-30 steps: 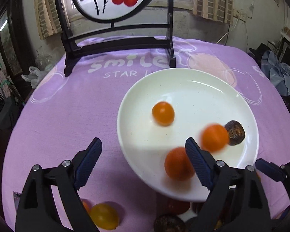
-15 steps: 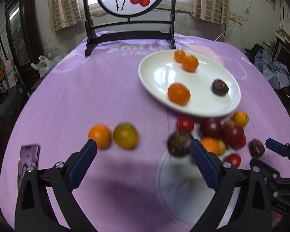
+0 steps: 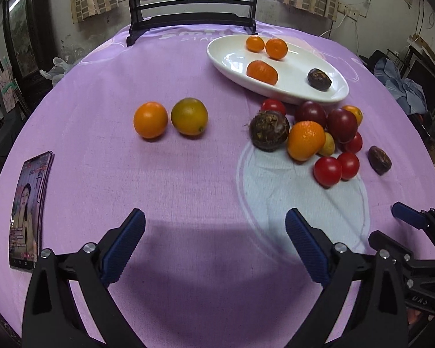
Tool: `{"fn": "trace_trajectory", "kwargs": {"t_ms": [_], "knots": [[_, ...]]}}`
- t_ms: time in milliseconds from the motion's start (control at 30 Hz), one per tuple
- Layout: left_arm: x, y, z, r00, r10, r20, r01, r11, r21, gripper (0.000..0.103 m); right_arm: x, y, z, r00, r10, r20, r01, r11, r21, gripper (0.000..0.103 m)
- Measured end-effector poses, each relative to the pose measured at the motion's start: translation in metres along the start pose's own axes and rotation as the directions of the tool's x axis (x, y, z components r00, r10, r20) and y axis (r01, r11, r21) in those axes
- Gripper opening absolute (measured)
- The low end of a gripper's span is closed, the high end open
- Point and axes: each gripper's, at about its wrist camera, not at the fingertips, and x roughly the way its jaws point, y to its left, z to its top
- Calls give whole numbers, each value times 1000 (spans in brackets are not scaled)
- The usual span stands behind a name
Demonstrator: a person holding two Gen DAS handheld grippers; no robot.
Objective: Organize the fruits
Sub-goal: 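Move both open tools back from the plate toward the fruit pile, then grasp a dark brown fruit with the right tool while the left tool grasps an orange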
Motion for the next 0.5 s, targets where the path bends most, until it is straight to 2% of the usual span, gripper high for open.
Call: {"fn": "trace_trajectory", "kwargs": {"t_ms": [267, 500], "knots": [[9, -11, -6, 999, -35, -29, 36, 999, 40, 95, 6, -34, 6, 996, -91, -13, 91, 993, 78, 75], [20, -12, -6, 997, -53, -61, 56, 997, 49, 95, 27, -47, 32, 989, -147, -19, 148, 984, 96, 75]]}}
